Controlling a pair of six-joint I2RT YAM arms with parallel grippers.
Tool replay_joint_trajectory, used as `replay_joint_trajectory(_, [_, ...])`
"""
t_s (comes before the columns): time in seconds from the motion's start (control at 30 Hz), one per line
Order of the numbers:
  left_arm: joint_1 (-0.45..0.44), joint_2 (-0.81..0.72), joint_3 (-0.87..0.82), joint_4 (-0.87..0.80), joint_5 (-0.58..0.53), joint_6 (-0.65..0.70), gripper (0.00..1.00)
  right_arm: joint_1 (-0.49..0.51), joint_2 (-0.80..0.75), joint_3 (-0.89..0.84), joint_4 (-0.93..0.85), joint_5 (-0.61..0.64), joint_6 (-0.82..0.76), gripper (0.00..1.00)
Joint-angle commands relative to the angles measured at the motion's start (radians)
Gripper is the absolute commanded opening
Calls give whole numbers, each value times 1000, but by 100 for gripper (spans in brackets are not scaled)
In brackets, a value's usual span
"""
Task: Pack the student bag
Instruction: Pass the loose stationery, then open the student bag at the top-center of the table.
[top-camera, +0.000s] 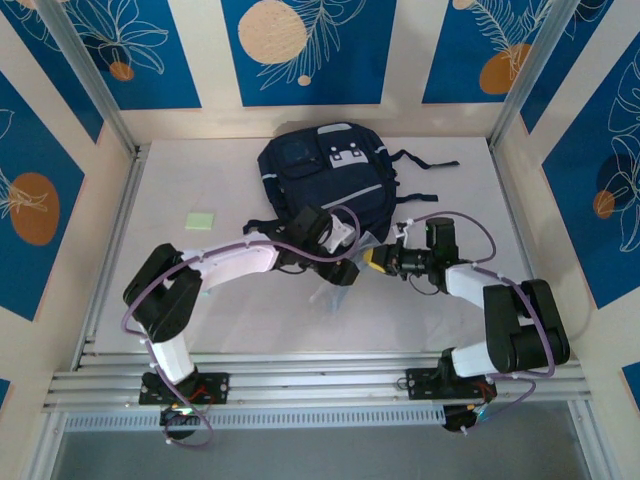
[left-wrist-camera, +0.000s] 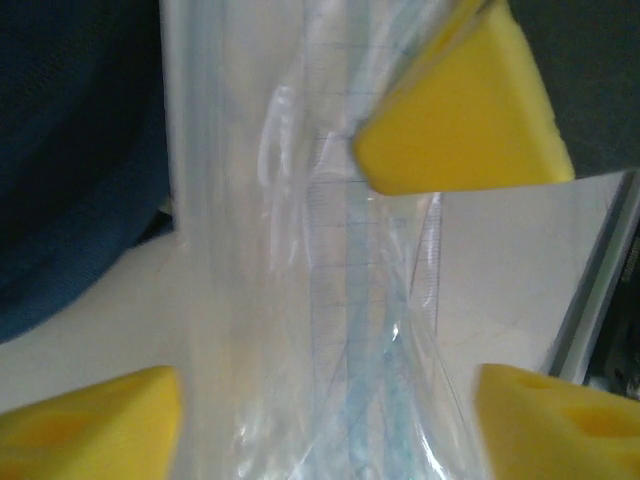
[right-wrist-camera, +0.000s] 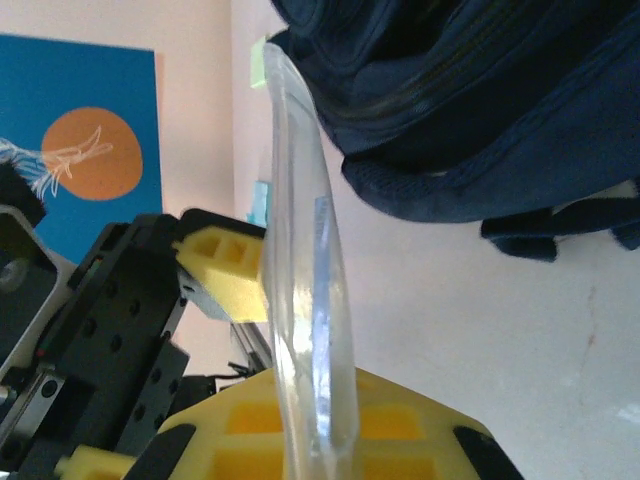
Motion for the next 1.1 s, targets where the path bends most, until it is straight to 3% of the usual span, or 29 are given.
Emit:
replay_joint_trajectory(0.0, [30, -12, 73, -13, -112, 32, 89, -68, -25, 12, 16, -54, 26, 0])
replay_joint_trajectory(0.23, [38, 52, 223, -41, -367, 211, 95, -260, -94, 79, -146, -63, 29, 0])
replay_joint_trajectory(0.5, [38, 251, 440, -111, -445, 344, 93, -502, -225, 128, -289, -20, 137, 0])
replay_joint_trajectory(0.7, [36, 369, 541, -125, -531, 390, 93, -628, -332, 121, -368, 49, 141, 0])
replay_joint_trajectory(0.93, [36, 465, 580, -28, -687, 450, 94, -675, -366, 102, -349, 23, 151, 0])
replay_joint_trajectory(1.07, [35, 540, 641, -65, -726, 474, 97, -677, -366, 95, -339, 29, 157, 0])
